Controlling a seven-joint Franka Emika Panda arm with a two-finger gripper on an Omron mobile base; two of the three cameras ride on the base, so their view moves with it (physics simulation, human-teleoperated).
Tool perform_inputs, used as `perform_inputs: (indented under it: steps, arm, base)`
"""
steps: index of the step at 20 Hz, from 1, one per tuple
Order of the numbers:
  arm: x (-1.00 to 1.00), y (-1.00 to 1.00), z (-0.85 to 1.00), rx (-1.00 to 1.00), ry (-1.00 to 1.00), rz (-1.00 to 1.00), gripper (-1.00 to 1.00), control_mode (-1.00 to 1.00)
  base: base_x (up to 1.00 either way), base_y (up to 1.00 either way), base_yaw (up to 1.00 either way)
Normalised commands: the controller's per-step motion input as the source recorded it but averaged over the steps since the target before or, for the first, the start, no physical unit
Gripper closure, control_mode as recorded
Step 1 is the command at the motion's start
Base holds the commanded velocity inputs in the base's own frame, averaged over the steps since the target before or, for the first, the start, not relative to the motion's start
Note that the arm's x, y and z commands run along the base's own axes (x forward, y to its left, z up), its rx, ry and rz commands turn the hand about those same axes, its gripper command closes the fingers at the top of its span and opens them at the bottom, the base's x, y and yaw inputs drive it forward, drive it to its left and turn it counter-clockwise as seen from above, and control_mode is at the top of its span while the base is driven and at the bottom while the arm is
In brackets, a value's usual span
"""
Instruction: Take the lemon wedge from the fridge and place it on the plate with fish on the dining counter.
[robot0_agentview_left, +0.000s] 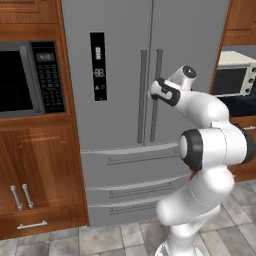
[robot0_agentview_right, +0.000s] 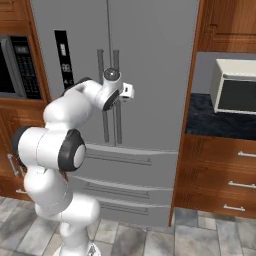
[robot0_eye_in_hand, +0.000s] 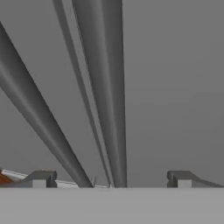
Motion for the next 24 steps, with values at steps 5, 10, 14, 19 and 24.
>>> perform_inputs:
  steps: [5,10,14,19,24]
  arm:
    - [0.37,0.00,-0.15,0.00,0.00,0.00,-1.00,-1.00]
    - [0.29,0.00,-0.15,0.00,0.00,0.00,-1.00,-1.00]
    - [0.28,0.00,-0.15,0.00,-0.01,0.00,-1.00,-1.00]
    - [0.21,0.00,-0.13,0.00,-0.03,0.00,-1.00,-1.00]
    - [0.21,0.00,-0.13,0.00,-0.04,0.00,-1.00,-1.00]
  base:
    - [0.00,0.00,0.00]
    - [0.00,0.00,0.00]
    - [0.00,0.00,0.00]
    - [0.00,0.00,0.00]
    - [0.00,0.00,0.00]
